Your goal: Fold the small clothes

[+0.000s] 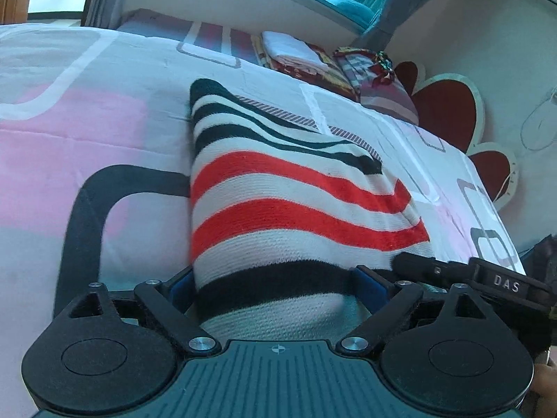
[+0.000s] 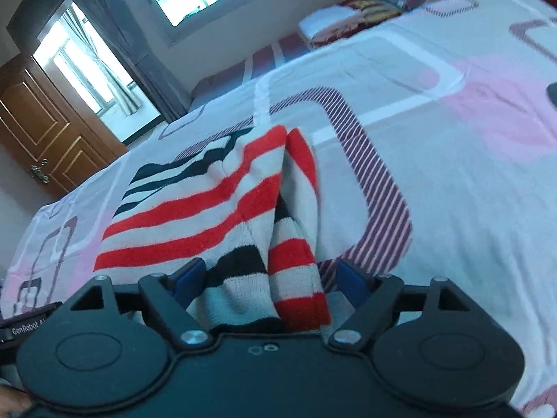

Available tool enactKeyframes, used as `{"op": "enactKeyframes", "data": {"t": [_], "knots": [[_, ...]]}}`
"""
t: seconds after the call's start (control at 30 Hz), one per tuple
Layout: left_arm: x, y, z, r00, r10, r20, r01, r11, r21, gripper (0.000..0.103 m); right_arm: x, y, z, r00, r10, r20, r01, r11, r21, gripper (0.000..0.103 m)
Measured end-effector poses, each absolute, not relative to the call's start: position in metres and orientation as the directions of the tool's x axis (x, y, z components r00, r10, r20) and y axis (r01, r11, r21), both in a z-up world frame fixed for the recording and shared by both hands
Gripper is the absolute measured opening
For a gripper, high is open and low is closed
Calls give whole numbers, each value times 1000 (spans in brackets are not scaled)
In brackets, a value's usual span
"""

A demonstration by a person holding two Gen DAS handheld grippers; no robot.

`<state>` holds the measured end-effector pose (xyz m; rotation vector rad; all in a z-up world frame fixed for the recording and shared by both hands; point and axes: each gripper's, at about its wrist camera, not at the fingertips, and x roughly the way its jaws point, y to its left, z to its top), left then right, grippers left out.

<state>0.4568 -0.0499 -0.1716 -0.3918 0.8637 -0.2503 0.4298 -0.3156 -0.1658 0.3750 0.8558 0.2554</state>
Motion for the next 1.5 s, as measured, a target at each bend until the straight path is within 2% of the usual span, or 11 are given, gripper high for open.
{"op": "enactKeyframes", "data": {"t": [0.07,0.13,0.27,0.4,0.47,0.53,0.6,0.83,1.0,1.27,1.5], "knots": [[458,-50,-173,627,-372,-685,56,898,-436,89,436,-316,-169,622,387,-681,-80,896,436,77],[459,-51,-172,626,-372,-685,55,897,-438,86,440,-313,-168,616,393,-683,-109,901,420,66],[458,-50,-171,623,-373,-688,53,897,-439,80,444,-309,-167,598,419,-683,-140,894,425,56],[458,-50,-171,625,-370,-687,55,899,-434,79,443,-310,-165,591,424,-686,-153,894,421,55],[459,-51,-173,627,-369,-686,55,900,-433,79,445,-310,-167,585,429,-688,-155,892,424,60],[459,-52,-171,630,-364,-686,56,902,-427,75,447,-308,-167,586,429,-687,-165,894,417,61],[455,-53,-167,638,-358,-682,66,908,-414,66,446,-305,-167,598,413,-687,-162,902,401,61],[450,-54,-156,654,-356,-667,87,912,-401,55,430,-305,-158,639,403,-655,-150,901,407,39],[446,-50,-148,667,-373,-645,110,905,-411,50,423,-305,-148,656,417,-628,-161,891,424,36],[434,-30,-122,698,-400,-594,138,889,-437,48,415,-290,-125,680,469,-564,-207,860,466,34],[414,34,-101,745,-365,-558,109,892,-438,48,413,-253,-107,681,518,-518,-246,828,505,34]]}}
